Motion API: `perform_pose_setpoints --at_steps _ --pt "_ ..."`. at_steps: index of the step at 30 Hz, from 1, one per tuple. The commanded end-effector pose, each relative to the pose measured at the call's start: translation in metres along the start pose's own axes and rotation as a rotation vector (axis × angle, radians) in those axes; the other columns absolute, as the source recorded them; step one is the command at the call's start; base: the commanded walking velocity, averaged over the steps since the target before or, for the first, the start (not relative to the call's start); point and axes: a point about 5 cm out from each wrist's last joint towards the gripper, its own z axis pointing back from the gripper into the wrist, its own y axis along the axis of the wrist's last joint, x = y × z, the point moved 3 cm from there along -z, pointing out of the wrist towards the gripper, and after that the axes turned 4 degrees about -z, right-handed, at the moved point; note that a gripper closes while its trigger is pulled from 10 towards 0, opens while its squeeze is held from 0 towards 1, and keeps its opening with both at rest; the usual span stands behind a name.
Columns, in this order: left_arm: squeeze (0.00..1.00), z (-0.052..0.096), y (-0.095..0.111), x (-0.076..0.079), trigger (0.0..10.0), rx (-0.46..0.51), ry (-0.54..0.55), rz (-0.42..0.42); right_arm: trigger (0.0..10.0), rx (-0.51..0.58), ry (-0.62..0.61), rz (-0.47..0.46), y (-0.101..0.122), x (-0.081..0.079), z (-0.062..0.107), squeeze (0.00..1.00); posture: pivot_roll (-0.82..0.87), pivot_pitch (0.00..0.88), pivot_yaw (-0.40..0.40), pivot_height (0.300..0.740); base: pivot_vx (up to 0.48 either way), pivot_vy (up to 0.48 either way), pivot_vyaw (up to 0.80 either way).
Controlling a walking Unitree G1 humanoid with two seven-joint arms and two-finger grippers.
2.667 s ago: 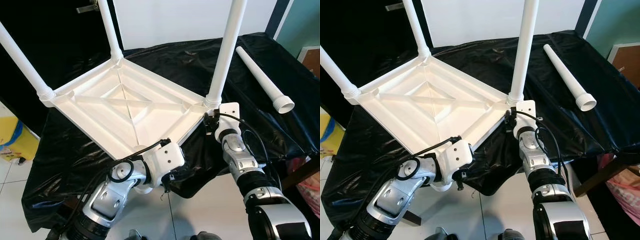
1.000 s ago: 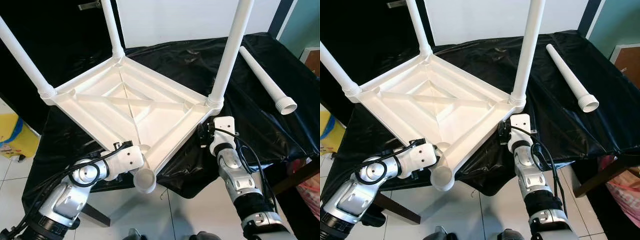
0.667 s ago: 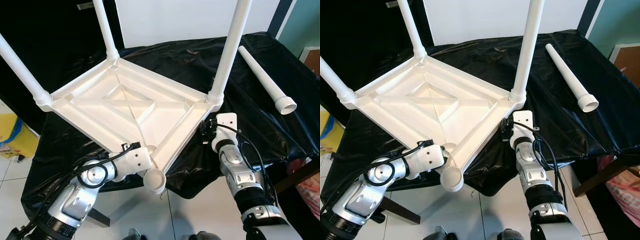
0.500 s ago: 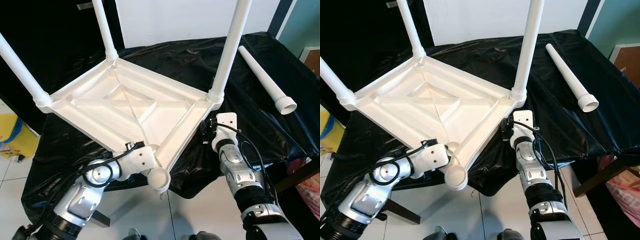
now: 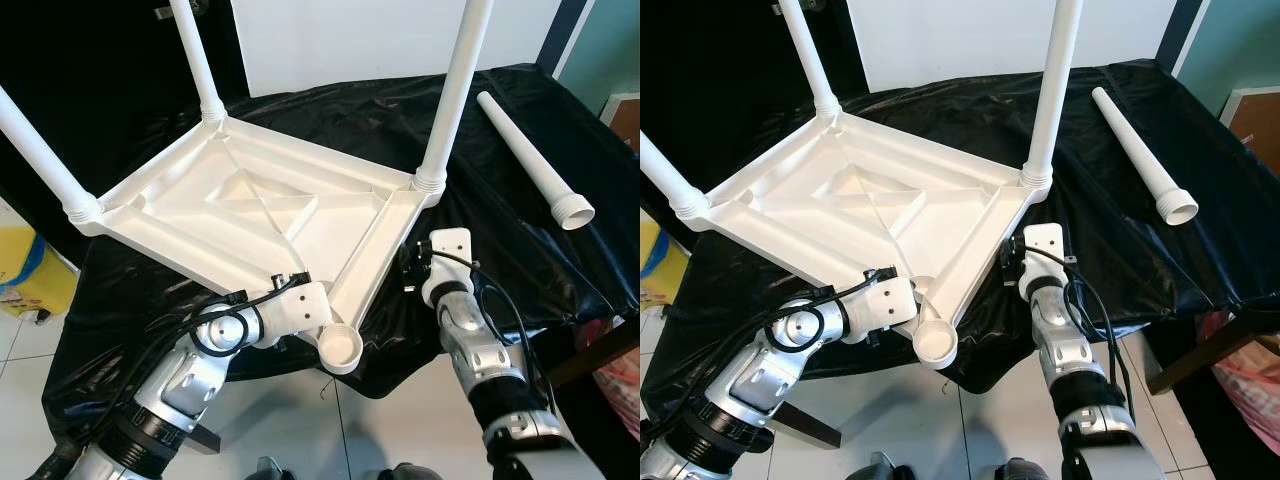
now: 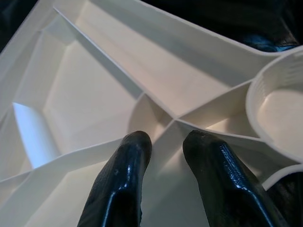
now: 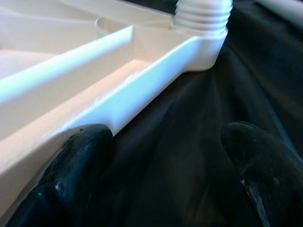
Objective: Building children table
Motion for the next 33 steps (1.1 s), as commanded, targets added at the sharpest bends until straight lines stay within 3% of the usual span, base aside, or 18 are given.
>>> perform_pose_setpoints --at_steps 1,5,11,19,24,29,33 --pt "0.00 0.006 -0.001 -0.007 10.0 0.006 0.008 0.003 10.0 0.007 0.010 0.028 -0.003 0.001 0.007 0.00 -0.06 0.030 0.029 0.740 0.000 0.000 0.00" --pt "0.00 0.017 -0.007 -0.018 10.0 0.014 0.003 0.014 10.0 0.058 -0.009 0.032 -0.003 0.009 0.021 0.00 -0.07 0.027 0.031 0.740 0.000 0.000 0.00" --pt "0.00 0.021 -0.017 -0.027 10.0 0.005 -0.002 0.016 10.0 0.143 0.021 -0.011 0.009 0.007 0.034 0.00 -0.07 0.023 0.036 0.740 0.000 0.000 0.00" --pt "0.00 0.005 -0.043 -0.041 10.0 -0.033 -0.013 0.042 10.0 0.253 0.173 -0.084 0.029 -0.011 0.059 0.00 -0.08 0.027 0.052 0.740 0.000 0.000 0.00" --pt "0.00 0.000 -0.042 -0.046 10.0 0.007 -0.033 0.068 10.0 0.254 0.261 -0.098 0.032 -0.017 0.070 0.00 -0.10 0.030 0.063 0.740 0.000 0.000 0.00" --pt "0.00 -0.009 -0.041 -0.046 10.0 0.040 -0.094 0.027 10.0 0.219 0.414 -0.108 0.032 -0.021 0.093 0.00 -0.12 0.037 0.070 0.740 0.000 0.000 0.00" --pt "0.00 -0.011 -0.041 -0.044 10.0 0.053 -0.130 0.014 10.0 0.209 0.433 -0.105 0.033 -0.019 0.097 0.00 -0.12 0.039 0.073 0.740 0.000 0.000 0.00"
